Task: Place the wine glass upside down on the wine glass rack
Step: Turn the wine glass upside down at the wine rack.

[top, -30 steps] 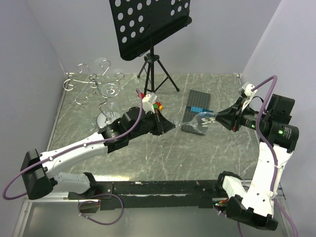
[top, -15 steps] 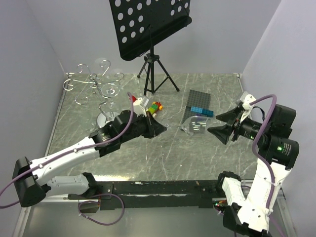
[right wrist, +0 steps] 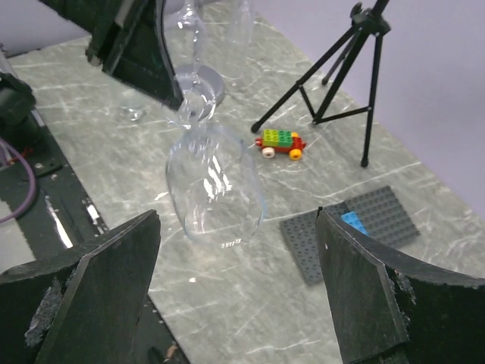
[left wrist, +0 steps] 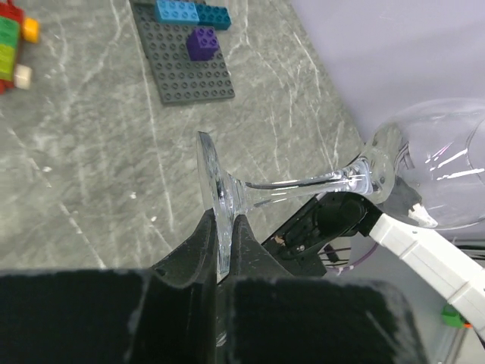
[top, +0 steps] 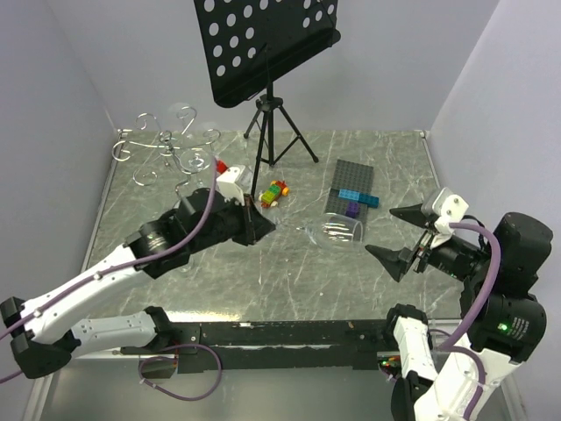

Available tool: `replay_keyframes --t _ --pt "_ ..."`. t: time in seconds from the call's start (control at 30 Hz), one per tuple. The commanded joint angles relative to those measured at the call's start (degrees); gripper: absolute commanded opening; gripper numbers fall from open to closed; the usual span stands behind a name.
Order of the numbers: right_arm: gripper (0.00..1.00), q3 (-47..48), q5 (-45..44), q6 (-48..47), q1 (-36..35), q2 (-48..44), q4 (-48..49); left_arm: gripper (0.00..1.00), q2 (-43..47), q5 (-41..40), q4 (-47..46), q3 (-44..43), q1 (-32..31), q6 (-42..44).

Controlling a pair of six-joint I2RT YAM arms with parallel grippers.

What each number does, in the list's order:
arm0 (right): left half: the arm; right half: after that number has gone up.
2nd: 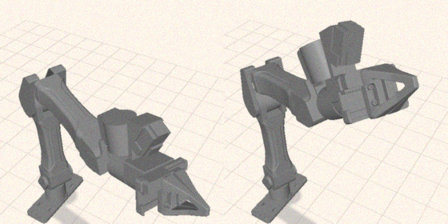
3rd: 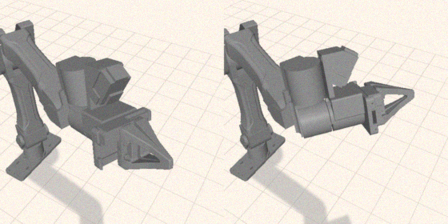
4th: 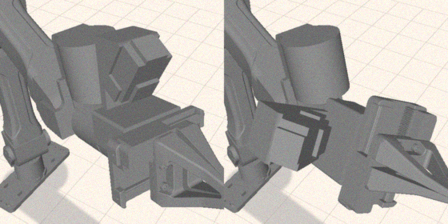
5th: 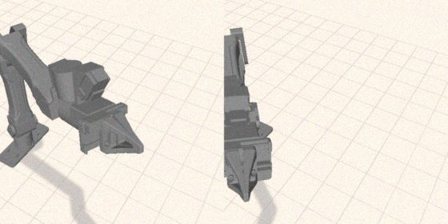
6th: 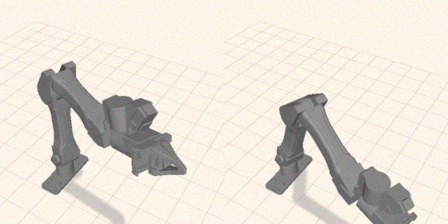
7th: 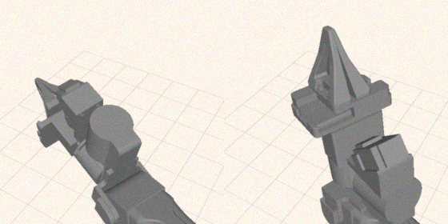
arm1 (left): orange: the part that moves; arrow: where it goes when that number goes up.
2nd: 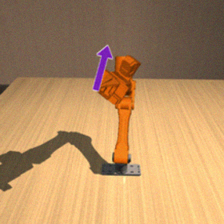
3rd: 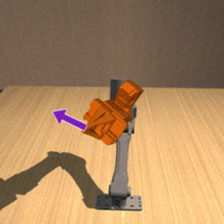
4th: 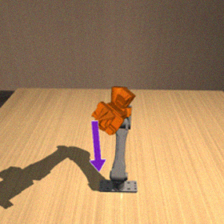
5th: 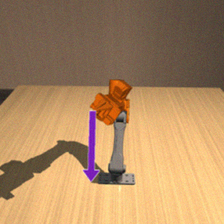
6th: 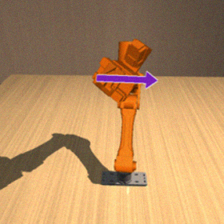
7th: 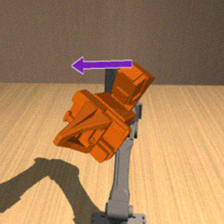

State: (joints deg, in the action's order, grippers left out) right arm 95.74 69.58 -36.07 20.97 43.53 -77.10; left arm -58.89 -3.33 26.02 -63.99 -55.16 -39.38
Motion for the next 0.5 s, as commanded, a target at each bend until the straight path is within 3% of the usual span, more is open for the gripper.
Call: replay_keyframes --t 0.0,0.23,0.47 --pt "0.89 -2.7 -0.8 5.5 -0.2 0.2 3.9 0.01 4.5 -2.5 3.5 -7.9 0.1 6.5" --pt "0.91 -12.9 -2.3 10.1 -0.2 -1.3 13.0 0.01 11.1 -11.3 14.0 -17.0 0.1 16.8" --pt "0.91 -28.0 -1.0 11.6 0.0 0.6 25.1 0.01 14.0 -28.4 20.8 -26.6 0.1 28.8"
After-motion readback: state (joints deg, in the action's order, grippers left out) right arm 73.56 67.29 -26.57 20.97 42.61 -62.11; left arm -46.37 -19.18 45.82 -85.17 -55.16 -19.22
